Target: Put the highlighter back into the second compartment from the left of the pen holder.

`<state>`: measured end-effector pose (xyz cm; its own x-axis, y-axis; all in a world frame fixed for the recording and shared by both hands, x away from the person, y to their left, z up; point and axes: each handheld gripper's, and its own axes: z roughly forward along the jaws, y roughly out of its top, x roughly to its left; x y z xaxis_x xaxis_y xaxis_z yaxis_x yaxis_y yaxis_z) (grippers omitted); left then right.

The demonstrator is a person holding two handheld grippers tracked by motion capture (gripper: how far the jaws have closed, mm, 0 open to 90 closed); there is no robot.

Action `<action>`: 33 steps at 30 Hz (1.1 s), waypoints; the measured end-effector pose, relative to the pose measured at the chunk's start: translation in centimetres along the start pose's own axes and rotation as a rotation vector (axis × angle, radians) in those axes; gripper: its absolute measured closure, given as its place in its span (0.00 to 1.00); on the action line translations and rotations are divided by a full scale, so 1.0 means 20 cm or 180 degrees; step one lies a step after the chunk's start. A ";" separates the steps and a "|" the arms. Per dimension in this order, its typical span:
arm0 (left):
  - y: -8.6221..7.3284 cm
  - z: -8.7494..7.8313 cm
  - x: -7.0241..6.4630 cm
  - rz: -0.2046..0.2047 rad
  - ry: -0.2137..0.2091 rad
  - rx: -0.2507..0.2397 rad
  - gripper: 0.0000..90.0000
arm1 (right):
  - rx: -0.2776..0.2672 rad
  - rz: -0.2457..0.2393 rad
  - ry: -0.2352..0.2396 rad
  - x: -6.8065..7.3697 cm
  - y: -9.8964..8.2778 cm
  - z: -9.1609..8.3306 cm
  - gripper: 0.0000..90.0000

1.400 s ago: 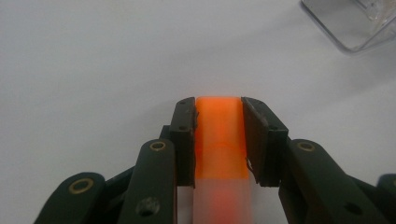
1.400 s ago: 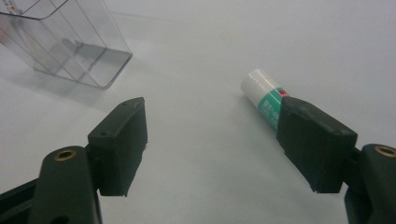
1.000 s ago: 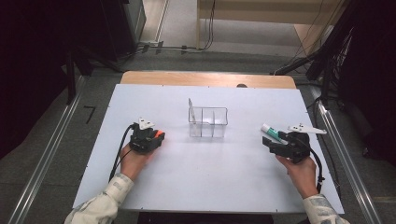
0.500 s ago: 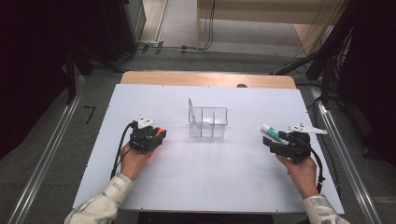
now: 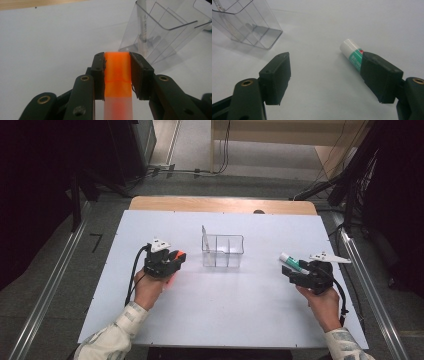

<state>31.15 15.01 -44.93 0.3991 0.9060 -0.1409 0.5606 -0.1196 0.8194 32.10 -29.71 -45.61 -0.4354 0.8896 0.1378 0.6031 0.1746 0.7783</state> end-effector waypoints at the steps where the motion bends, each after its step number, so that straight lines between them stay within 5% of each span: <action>1: 0.01 0.00 -0.01 0.0001 -0.0006 -0.0012 0.75 | 0.0007 -0.0005 -0.0008 0.00 0.00 0.00 0.26; 33: 0.26 0.07 -0.18 0.0079 -0.0175 -0.0160 0.75 | 0.0016 0.0028 -0.0055 -0.03 0.00 -0.01 0.25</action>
<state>33.56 10.62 -40.96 0.4525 0.8792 -0.1492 0.5135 -0.1201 0.8497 32.30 -30.34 -45.58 -0.4186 0.8982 0.1342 0.6102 0.1687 0.7741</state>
